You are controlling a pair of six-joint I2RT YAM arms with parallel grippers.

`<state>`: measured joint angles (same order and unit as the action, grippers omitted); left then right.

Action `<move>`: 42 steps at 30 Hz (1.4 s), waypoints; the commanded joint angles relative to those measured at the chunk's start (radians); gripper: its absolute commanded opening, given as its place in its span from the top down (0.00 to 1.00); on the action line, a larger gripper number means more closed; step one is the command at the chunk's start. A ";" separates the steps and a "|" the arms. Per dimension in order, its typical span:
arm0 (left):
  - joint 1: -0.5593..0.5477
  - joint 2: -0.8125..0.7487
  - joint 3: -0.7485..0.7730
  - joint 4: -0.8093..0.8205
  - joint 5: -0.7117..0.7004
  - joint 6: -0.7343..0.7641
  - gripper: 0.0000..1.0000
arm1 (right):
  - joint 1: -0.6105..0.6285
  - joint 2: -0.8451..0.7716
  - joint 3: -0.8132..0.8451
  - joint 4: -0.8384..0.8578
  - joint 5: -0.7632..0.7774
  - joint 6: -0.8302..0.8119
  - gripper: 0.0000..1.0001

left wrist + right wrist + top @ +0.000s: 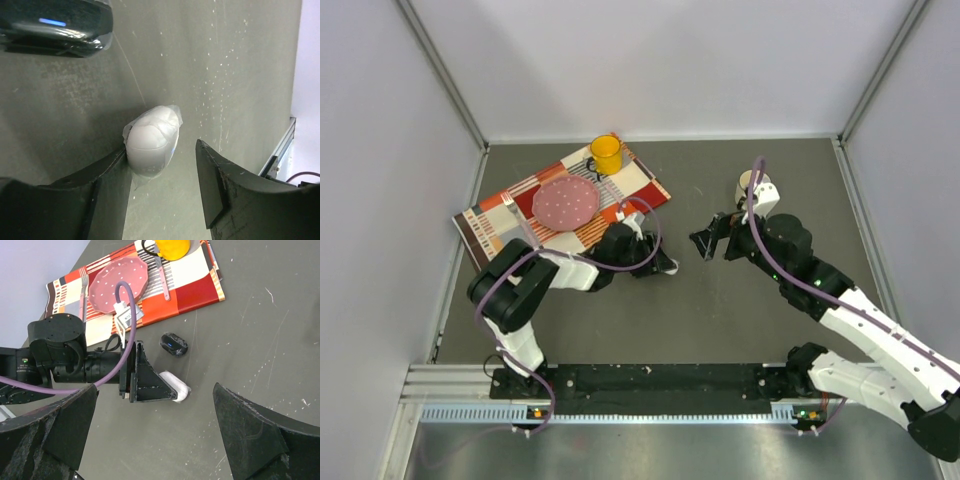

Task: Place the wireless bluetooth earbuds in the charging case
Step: Place the charging case at the center of the board, then reset both arms

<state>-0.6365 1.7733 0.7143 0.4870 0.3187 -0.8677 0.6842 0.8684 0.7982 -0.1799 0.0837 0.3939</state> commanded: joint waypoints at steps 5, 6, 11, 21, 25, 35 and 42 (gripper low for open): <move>0.009 -0.101 0.040 -0.335 -0.170 0.147 0.41 | -0.009 -0.023 0.001 0.037 -0.001 0.000 0.01; 0.009 -0.112 0.048 -0.365 -0.202 0.159 0.41 | -0.011 -0.025 0.001 0.040 -0.001 -0.001 0.01; 0.009 -0.213 0.065 -0.540 -0.340 0.214 0.40 | -0.011 -0.029 -0.001 0.037 0.002 -0.001 0.01; 0.009 -0.557 -0.019 -0.590 -0.521 0.283 0.36 | -0.015 -0.058 -0.016 0.028 0.041 -0.015 0.01; 0.009 -0.769 -0.091 -0.568 -0.570 0.335 0.01 | -0.028 -0.029 -0.002 0.028 0.016 0.003 0.01; 0.009 -1.178 -0.271 -0.558 -0.638 0.377 0.01 | -0.038 0.029 0.090 -0.026 -0.007 0.023 0.01; 0.009 -1.337 -0.276 -0.629 -0.638 0.430 0.01 | -0.052 0.081 0.145 -0.105 0.065 -0.020 0.01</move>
<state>-0.6300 0.4755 0.4187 -0.1181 -0.3061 -0.4931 0.6559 0.9340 0.8978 -0.2356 0.0986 0.4004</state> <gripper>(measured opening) 0.987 0.988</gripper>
